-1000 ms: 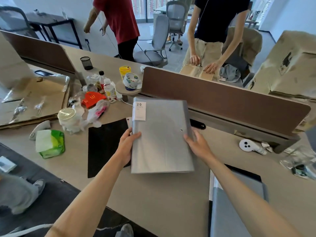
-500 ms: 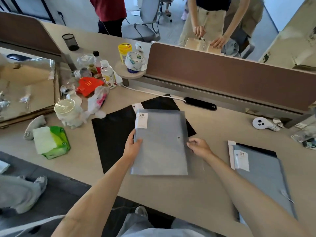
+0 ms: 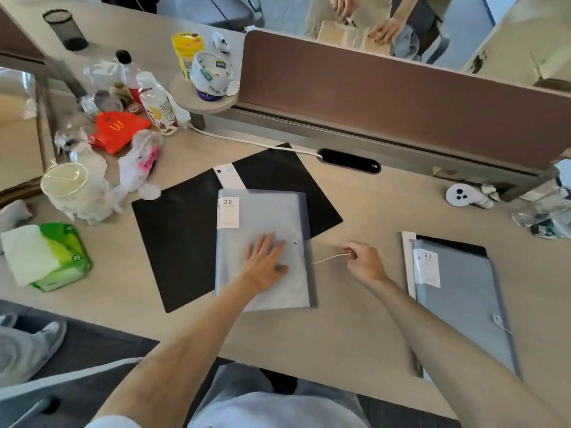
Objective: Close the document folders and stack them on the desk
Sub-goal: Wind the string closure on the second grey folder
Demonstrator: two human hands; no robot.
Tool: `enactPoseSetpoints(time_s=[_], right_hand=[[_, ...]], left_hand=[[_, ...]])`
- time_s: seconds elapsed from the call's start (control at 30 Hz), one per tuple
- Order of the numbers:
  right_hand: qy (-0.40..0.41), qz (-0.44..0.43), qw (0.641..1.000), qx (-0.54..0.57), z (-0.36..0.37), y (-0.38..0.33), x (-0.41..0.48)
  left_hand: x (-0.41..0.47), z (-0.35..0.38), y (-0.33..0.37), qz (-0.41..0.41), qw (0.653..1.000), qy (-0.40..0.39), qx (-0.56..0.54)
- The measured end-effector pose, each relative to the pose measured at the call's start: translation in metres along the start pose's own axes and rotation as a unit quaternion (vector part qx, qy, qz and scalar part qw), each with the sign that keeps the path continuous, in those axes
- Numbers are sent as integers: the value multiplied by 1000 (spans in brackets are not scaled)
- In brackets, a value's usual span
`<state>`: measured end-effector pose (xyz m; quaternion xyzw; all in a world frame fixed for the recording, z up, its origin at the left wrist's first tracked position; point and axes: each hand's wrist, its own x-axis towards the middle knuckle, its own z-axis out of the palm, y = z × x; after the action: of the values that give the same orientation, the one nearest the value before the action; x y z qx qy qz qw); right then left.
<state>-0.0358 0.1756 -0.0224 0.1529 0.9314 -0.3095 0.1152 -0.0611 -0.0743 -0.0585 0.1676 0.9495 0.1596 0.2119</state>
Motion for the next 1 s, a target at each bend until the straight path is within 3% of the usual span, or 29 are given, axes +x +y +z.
enactPoseSetpoints(time_s=[0.13, 0.3, 0.4, 0.6, 0.7, 1.0], right_hand=[[-59, -73, 992, -91, -7, 12, 8], [-136, -106, 972, -161, 3, 19, 7], [-160, -120, 967, -158, 16, 19, 2], [-107, -210, 951, -199, 35, 28, -11], [-95, -260, 923, -267, 35, 25, -11], [-131, -277, 909, -281, -8, 12, 31]], left_hand=[[0, 16, 0, 55, 988, -82, 120], [-10, 21, -9, 110, 978, -86, 155], [-13, 25, -10, 113, 986, -45, 113], [-5, 32, -4, 96, 993, 53, 41], [-1, 36, -10, 105, 992, 42, 53], [1, 42, -19, 136, 984, 26, 109]])
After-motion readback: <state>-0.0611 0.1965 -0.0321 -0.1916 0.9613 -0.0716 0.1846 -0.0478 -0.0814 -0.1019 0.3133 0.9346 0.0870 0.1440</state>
